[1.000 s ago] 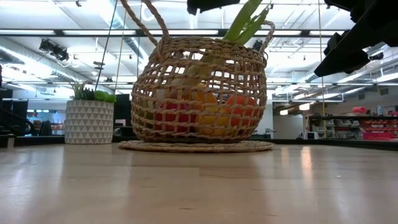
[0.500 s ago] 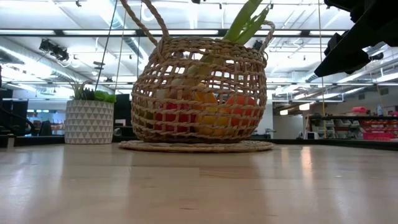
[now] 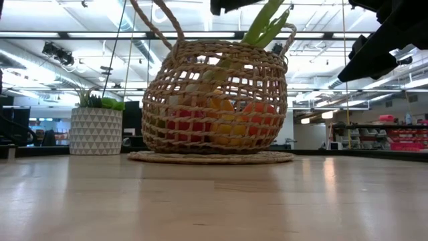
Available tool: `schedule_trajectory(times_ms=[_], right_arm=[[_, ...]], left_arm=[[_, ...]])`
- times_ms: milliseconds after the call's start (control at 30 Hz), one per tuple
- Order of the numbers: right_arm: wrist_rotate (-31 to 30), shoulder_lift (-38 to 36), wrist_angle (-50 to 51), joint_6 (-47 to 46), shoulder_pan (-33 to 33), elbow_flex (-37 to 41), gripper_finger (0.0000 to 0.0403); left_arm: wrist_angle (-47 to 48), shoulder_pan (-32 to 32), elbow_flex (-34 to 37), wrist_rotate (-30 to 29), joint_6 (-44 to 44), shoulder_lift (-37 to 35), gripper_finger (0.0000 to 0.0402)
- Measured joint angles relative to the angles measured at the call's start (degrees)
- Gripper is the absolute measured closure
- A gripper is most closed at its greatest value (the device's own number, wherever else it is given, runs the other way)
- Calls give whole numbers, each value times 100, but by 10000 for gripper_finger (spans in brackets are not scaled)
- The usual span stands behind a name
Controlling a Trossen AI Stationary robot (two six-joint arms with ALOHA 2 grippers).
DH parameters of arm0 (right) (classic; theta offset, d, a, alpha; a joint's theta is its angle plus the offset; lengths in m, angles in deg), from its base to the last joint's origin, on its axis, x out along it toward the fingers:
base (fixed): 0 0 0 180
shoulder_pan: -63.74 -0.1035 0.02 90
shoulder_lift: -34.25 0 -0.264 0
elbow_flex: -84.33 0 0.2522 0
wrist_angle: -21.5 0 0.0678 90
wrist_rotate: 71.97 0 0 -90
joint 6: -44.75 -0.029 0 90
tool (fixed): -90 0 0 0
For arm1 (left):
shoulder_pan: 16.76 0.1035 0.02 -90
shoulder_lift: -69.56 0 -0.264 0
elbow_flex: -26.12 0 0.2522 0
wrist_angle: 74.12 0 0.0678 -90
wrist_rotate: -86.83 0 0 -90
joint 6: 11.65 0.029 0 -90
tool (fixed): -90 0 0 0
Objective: Build produce basket
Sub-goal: Put the celery into the basket
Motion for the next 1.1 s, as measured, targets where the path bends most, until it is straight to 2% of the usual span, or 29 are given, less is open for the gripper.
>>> schedule_trajectory(times_ms=[567, 833, 1033, 1100], right_arm=[[-1, 0, 12, -1, 0, 0, 148], [0, 0, 12, -1, 2, 0, 148], [0, 0, 12, -1, 1, 0, 148], [0, 0, 12, -1, 2, 0, 148]], left_arm=[[-390, -48, -2, 48, 299, 24, 47], [-283, -52, -2, 50, 312, 24, 47], [-331, -103, 0, 39, 873, 24, 47], [-333, -116, 0, -136, 1045, 24, 47]])
